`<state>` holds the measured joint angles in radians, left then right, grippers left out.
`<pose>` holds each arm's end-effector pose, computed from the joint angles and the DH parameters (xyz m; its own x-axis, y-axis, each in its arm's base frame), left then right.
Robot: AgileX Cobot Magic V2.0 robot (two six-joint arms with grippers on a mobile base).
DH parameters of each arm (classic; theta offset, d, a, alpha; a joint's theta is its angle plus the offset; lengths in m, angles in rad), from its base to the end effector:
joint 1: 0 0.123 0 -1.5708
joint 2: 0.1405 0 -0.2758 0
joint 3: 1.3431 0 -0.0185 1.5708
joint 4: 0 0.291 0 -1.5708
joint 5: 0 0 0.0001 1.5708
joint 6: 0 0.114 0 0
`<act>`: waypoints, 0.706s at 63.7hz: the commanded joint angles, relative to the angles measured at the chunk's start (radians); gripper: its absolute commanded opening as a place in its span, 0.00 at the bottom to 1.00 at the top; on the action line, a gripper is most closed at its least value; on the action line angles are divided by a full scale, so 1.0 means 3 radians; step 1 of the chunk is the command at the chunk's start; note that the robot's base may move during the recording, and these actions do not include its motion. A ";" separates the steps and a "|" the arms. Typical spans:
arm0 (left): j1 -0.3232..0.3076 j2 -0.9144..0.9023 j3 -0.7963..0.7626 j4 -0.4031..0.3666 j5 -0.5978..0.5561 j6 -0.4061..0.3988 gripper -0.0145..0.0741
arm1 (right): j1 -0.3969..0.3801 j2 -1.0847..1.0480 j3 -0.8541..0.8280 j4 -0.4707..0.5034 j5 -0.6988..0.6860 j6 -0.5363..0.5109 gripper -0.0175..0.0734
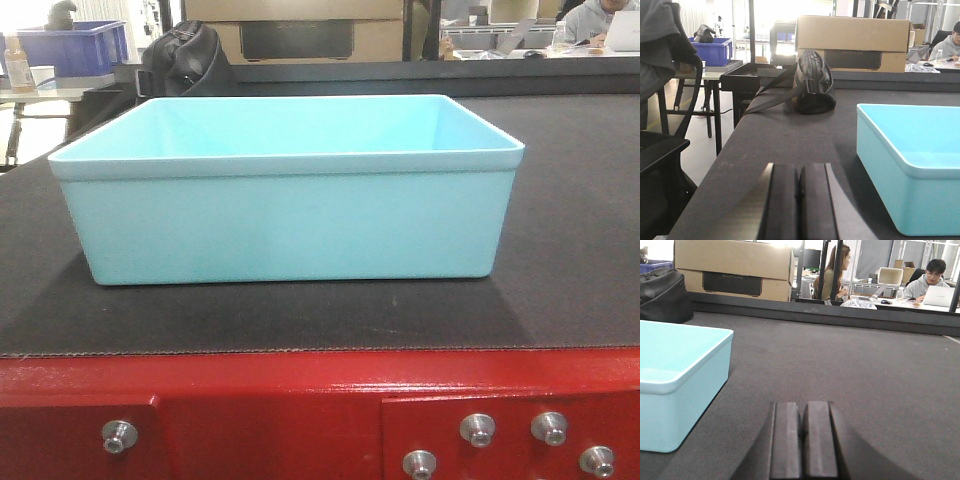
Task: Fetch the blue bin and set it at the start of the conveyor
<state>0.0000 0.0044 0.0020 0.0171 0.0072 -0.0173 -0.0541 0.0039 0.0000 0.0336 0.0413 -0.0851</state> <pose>0.1293 0.0000 0.2130 0.0735 -0.0002 -0.9973 -0.0001 1.0000 -0.0002 0.1292 -0.0068 0.2100 0.0392 -0.0537 -0.9978 0.0548 0.9972 -0.0515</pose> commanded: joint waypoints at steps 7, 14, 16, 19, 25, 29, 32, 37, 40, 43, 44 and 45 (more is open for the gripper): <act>-0.0006 -0.0015 -0.0007 0.0031 -0.0080 -0.0044 0.04 | 0.0011 -0.0013 0.0000 0.0012 -0.0066 0.0002 0.01; -0.0006 -0.0015 -0.0007 0.0023 -0.0080 -0.0044 0.04 | 0.0011 -0.0013 0.0000 0.0012 -0.0066 0.0002 0.01; -0.0006 -0.0015 -0.0007 0.0023 -0.0080 -0.0044 0.04 | 0.0011 -0.0013 0.0000 0.0012 -0.0066 0.0002 0.01; -0.0006 -0.0015 -0.0007 0.0023 -0.0080 -0.0044 0.04 | 0.0011 -0.0013 0.0000 0.0012 -0.0066 0.0002 0.01; -0.0006 -0.0015 -0.0007 0.0023 -0.0080 -0.0044 0.04 | 0.0011 -0.0013 0.0000 0.0012 -0.0066 0.0002 0.01; -0.0006 -0.0015 -0.0007 0.0023 -0.0080 -0.0044 0.04 | 0.0011 -0.0013 0.0000 0.0012 -0.0066 0.0002 0.01; -0.0006 -0.0015 -0.0007 0.0023 -0.0080 -0.0044 0.04 | 0.0011 -0.0013 0.0000 0.0012 -0.0066 0.0002 0.01; -0.0006 -0.0015 -0.0007 0.0023 -0.0080 -0.0044 0.04 | 0.0011 -0.0013 0.0000 0.0012 -0.0066 0.0002 0.01; -0.0006 -0.0015 -0.0007 0.0023 -0.0080 -0.0044 0.04 | 0.0011 -0.0013 0.0000 0.0012 -0.0066 0.0002 0.01; -0.0006 -0.0015 -0.0007 0.0023 -0.0080 -0.0044 0.04 | 0.0011 -0.0013 0.0000 0.0012 -0.0066 0.0002 0.01; -0.0006 -0.0015 -0.0007 0.0023 -0.0080 -0.0044 0.04 | 0.0011 -0.0013 0.0000 0.0012 -0.0066 0.0002 0.01; -0.0006 -0.0015 -0.0007 0.0023 -0.0080 -0.0044 0.04 | 0.0011 -0.0013 0.0000 0.0012 -0.0066 0.0002 0.01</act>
<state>0.0000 0.0044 0.0020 0.0217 0.0000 -0.0255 -0.0541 0.0039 0.0000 0.0336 0.0413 -0.0851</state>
